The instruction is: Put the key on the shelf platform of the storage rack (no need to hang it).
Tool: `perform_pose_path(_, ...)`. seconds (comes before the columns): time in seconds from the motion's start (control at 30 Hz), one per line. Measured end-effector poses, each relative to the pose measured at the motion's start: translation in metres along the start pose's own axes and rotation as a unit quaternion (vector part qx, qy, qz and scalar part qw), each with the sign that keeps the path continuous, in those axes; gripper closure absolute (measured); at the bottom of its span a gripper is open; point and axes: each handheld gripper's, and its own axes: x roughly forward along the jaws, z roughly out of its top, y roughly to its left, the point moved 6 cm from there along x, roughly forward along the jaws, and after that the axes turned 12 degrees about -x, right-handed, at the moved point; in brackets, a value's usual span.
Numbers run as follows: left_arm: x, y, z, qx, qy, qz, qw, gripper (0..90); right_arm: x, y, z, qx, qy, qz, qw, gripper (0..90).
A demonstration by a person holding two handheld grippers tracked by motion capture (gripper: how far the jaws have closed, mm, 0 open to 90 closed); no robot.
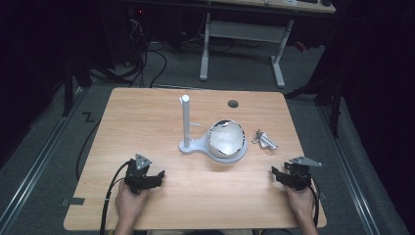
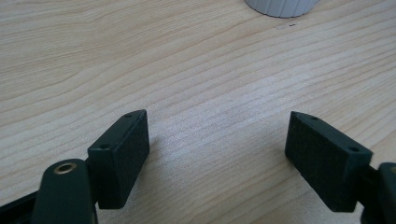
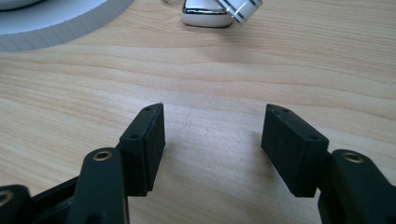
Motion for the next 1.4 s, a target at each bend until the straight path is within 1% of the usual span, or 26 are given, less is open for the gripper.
perform_pose_path(0.07,0.000,0.000,0.000,0.000,0.000,0.000,1.0000,22.3,-0.004,-0.001,-0.002,0.005,-0.005,0.002,1.0000,39.7)
perform_pose_path(0.17,0.000,0.000,0.000,0.000,0.000,0.000,1.0000,22.3,-0.013,-0.003,-0.005,0.019,-0.016,0.000,0.9997,39.5)
perform_pose_path(0.2,0.000,0.000,0.000,0.000,0.000,0.000,1.0000,22.3,-0.016,-0.005,-0.006,0.021,-0.022,0.000,0.9995,39.4)
perform_pose_path(0.23,0.000,0.000,0.000,0.000,0.000,0.000,1.0000,22.2,-0.016,-0.005,-0.006,0.021,-0.022,0.000,0.9995,39.4)
perform_pose_path(0.27,0.000,0.000,0.000,0.000,0.000,0.000,1.0000,22.3,-0.023,-0.005,-0.007,0.030,-0.031,-0.004,0.9991,39.2)
perform_pose_path(0.33,0.000,0.000,0.000,-0.001,0.000,0.000,1.0000,22.2,-0.026,-0.005,-0.008,0.036,-0.035,-0.004,0.9987,39.4)
perform_pose_path(0.5,0.000,0.000,0.000,-0.001,0.000,0.000,1.0000,22.3,-0.033,-0.007,-0.012,0.035,-0.033,-0.013,0.9988,40.4)
perform_pose_path(0.63,0.000,0.000,0.000,-0.001,0.000,0.000,1.0000,22.3,-0.036,-0.008,-0.010,0.035,-0.036,-0.014,0.9986,39.3)
perform_pose_path(0.67,0.000,0.000,0.000,-0.001,0.000,0.000,1.0000,22.3,-0.038,-0.008,-0.006,0.037,-0.040,-0.013,0.9984,38.9)
perform_pose_path(0.7,0.000,0.000,0.000,-0.001,0.000,0.000,1.0000,22.3,-0.038,-0.008,-0.006,0.037,-0.040,-0.013,0.9984,38.9)
perform_pose_path(0.73,0.000,0.000,0.000,-0.001,-0.001,0.000,1.0000,22.3,-0.040,-0.010,0.000,0.029,-0.046,-0.018,0.9983,38.4)
perform_pose_path(0.87,0.000,0.000,0.000,-0.001,0.000,0.000,1.0000,22.3,-0.042,-0.011,0.012,0.021,-0.056,-0.021,0.9980,38.2)
perform_pose_path(1.0,0.000,0.000,0.000,-0.001,0.000,0.000,1.0000,22.3,-0.043,-0.011,0.023,0.020,-0.064,-0.016,0.9976,39.1)
perform_pose_path(1.07,0.000,0.000,0.000,0.000,0.000,0.000,1.0000,22.3,-0.044,-0.010,0.029,0.013,-0.073,-0.016,0.9971,40.6)
perform_pose_path(1.13,0.000,0.000,0.000,0.000,0.000,0.000,1.0000,22.3,-0.043,-0.007,0.035,-0.002,-0.072,-0.025,0.9971,40.6)
perform_pose_path(1.17,0.000,0.000,0.000,0.000,0.000,0.000,1.0000,22.3,-0.043,-0.006,0.037,-0.006,-0.070,-0.025,0.9972,40.6)
perform_pose_path(1.2,0.000,0.000,0.000,0.000,0.000,0.000,1.0000,22.3,-0.043,-0.006,0.037,-0.006,-0.070,-0.025,0.9972,40.6)
perform_pose_path(1.23,0.000,0.000,0.000,0.000,0.000,0.000,1.0000,22.3,-0.041,-0.005,0.044,-0.009,-0.072,-0.021,0.9971,40.6)
perform_pose_path(1.33,0.000,0.000,0.000,0.000,0.000,0.000,1.0000,22.3,-0.038,-0.004,0.052,-0.012,-0.072,-0.018,0.9971,40.6)
perform_pose_path(1.4,0.000,0.000,0.000,0.000,0.000,0.000,1.0000,22.3,-0.034,-0.004,0.059,-0.020,-0.073,-0.017,0.9970,40.6)
